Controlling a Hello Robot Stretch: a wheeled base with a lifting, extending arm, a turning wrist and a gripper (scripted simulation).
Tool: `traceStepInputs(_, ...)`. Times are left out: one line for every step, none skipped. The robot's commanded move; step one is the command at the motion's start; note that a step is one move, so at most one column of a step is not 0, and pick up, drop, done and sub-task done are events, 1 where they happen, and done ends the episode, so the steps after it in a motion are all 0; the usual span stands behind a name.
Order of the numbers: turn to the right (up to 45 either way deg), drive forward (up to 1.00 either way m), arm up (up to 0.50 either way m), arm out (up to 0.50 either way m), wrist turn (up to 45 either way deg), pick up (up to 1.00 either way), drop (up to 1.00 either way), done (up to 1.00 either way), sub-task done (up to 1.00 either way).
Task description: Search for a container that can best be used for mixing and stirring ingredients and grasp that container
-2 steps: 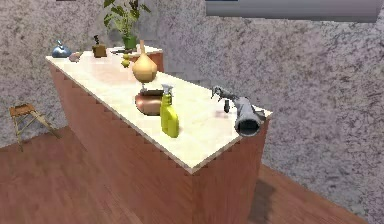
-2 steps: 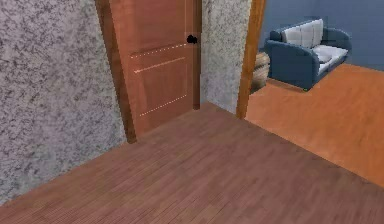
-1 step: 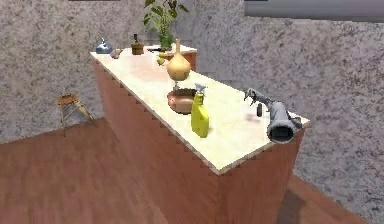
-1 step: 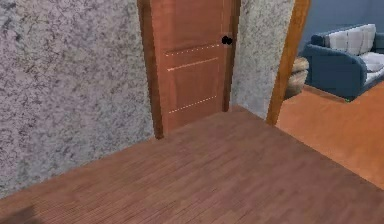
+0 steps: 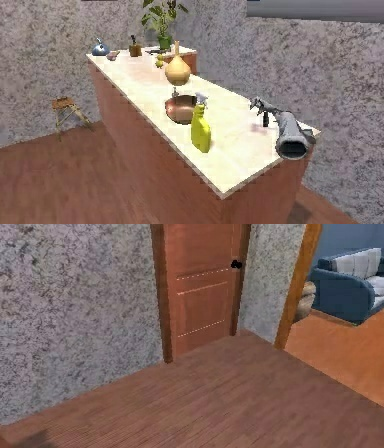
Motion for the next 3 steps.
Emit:
traceStepInputs(-45.0,0.00,0.00,0.00,0.0,0.00,0.00,0.00,0.00)
traceStepInputs(-42.0,0.00,0.00,0.00,0.0,0.00,0.00,0.00,0.00)
traceStepInputs(0.0,0.00,0.50,0.00,0.0,0.00,0.00,0.00,0.00)
